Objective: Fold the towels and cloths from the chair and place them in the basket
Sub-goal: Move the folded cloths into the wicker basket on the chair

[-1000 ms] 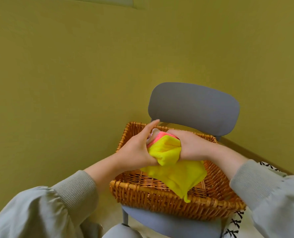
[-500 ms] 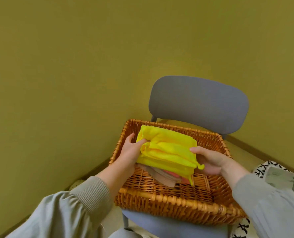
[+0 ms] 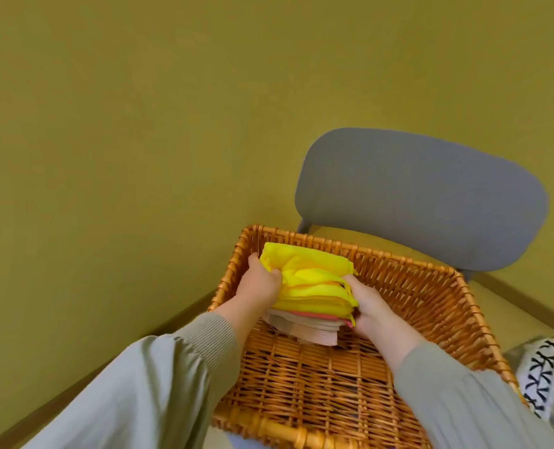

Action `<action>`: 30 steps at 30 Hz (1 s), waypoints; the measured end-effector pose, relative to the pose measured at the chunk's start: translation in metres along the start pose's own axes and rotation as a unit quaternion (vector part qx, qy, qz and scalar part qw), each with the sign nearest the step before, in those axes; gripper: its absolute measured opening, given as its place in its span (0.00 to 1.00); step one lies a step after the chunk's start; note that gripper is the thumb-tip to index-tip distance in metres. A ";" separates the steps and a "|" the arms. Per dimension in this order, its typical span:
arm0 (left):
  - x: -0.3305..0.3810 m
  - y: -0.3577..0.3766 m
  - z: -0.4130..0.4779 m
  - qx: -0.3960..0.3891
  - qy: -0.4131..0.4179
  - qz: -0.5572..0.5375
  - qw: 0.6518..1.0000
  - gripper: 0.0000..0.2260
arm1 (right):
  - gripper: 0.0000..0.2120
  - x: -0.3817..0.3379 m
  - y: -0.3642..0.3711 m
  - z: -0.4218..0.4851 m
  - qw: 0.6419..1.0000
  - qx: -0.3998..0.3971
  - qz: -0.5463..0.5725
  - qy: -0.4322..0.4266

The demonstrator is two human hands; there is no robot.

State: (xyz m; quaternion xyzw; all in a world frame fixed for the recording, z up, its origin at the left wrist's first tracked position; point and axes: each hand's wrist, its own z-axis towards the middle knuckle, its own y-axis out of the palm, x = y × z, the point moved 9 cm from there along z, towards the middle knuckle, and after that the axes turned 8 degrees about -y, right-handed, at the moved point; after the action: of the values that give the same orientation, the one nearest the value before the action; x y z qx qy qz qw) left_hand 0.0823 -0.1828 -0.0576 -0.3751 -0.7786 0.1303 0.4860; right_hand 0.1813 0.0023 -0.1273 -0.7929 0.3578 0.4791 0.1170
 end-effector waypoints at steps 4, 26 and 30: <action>0.034 -0.027 -0.020 0.145 0.167 0.180 0.958 0.30 | 0.06 0.005 0.017 0.001 1.000 -0.003 -0.004 -0.003; 0.035 0.037 -0.014 0.145 0.313 0.526 0.777 0.20 | 0.22 -0.033 0.072 -0.035 0.567 -0.034 -0.719 -0.400; 0.012 0.043 0.011 0.032 0.252 0.524 0.813 0.29 | 0.24 -0.026 0.071 -0.024 0.578 -0.030 -0.718 -0.388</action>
State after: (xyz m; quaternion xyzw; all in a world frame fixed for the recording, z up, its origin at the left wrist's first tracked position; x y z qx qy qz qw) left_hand 0.0897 -0.1429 -0.0793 -0.7304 -0.3094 0.2906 0.5351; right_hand 0.1420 -0.0500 -0.0819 -0.5324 -0.4224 0.5112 0.5261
